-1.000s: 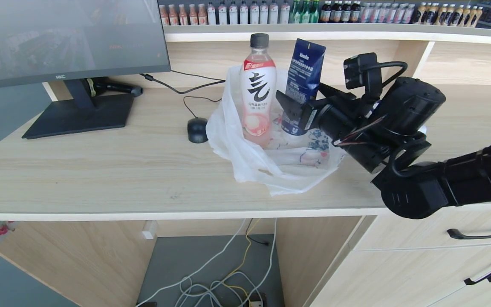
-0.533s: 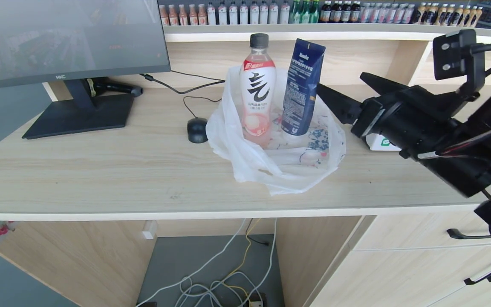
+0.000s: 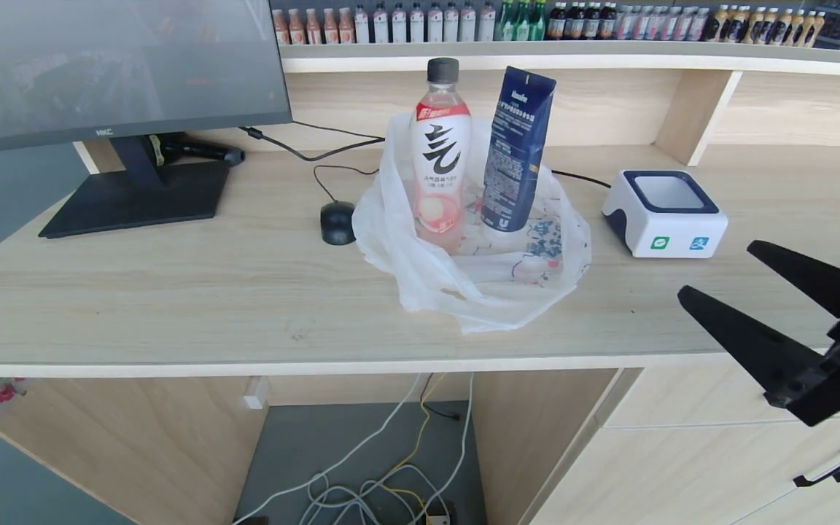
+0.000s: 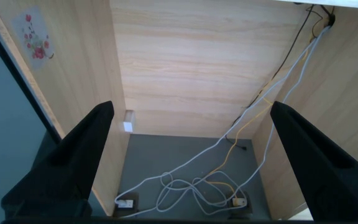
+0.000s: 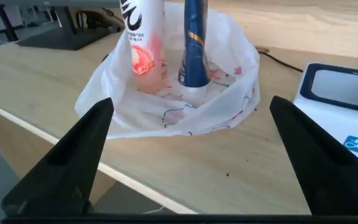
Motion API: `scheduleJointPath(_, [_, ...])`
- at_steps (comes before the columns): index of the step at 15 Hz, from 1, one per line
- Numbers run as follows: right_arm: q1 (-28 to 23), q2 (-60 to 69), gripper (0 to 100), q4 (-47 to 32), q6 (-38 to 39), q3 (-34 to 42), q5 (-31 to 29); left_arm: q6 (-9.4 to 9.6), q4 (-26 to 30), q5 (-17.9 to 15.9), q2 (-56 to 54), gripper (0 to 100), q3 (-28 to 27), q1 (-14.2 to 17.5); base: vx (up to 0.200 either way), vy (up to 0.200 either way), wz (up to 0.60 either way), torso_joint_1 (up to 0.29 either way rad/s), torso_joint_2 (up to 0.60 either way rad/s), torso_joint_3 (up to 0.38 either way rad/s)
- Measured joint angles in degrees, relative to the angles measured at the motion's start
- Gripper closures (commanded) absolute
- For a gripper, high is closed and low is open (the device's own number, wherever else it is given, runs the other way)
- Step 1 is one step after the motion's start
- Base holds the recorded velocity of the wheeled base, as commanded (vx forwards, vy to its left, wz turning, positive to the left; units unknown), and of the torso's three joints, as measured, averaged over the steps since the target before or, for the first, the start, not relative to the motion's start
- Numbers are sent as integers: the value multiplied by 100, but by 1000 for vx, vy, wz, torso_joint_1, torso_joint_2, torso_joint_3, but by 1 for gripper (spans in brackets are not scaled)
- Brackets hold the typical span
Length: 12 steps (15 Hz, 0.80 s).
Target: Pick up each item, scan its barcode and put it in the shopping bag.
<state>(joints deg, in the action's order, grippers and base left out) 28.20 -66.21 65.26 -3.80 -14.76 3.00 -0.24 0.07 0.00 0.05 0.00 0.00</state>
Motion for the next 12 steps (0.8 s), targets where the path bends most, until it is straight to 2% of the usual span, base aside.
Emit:
scheduleJointPath(3, [0, 1156, 0, -176, 55, 958, 1, 0, -2, 0, 0, 0, 0, 0, 0, 0, 0, 0, 0, 0])
scheduleJointPath(5, [0, 2052, 0, -903, 184, 1253, 4, 0, -2, 0, 0, 0, 0, 0, 0, 0, 0, 0, 0, 0])
scheduleJointPath(7, [2, 3134, 0, -2185, 266, 1360, 6, 2, -2, 0, 0, 0, 0, 0, 0, 0, 0, 0, 0, 0])
scheduleJointPath(10, [18, 4882, 0, -5149, 307, 1403, 12, 2, 0, 0, 0, 0, 0, -5, 0, 0, 0, 0, 0, 0])
scheduleJointPath(11, [24, 5346, 0, -5826, 283, 1419, 12, 0, 0, 0, 0, 0, 0, -2, 0, 0, 0, 0, 0, 0])
scheduleJointPath(12, [29, 5700, 0, -6077, 257, 1430, 11, 2, -2, 0, 0, 0, 0, 0, 0, 0, 0, 0, 0, 0])
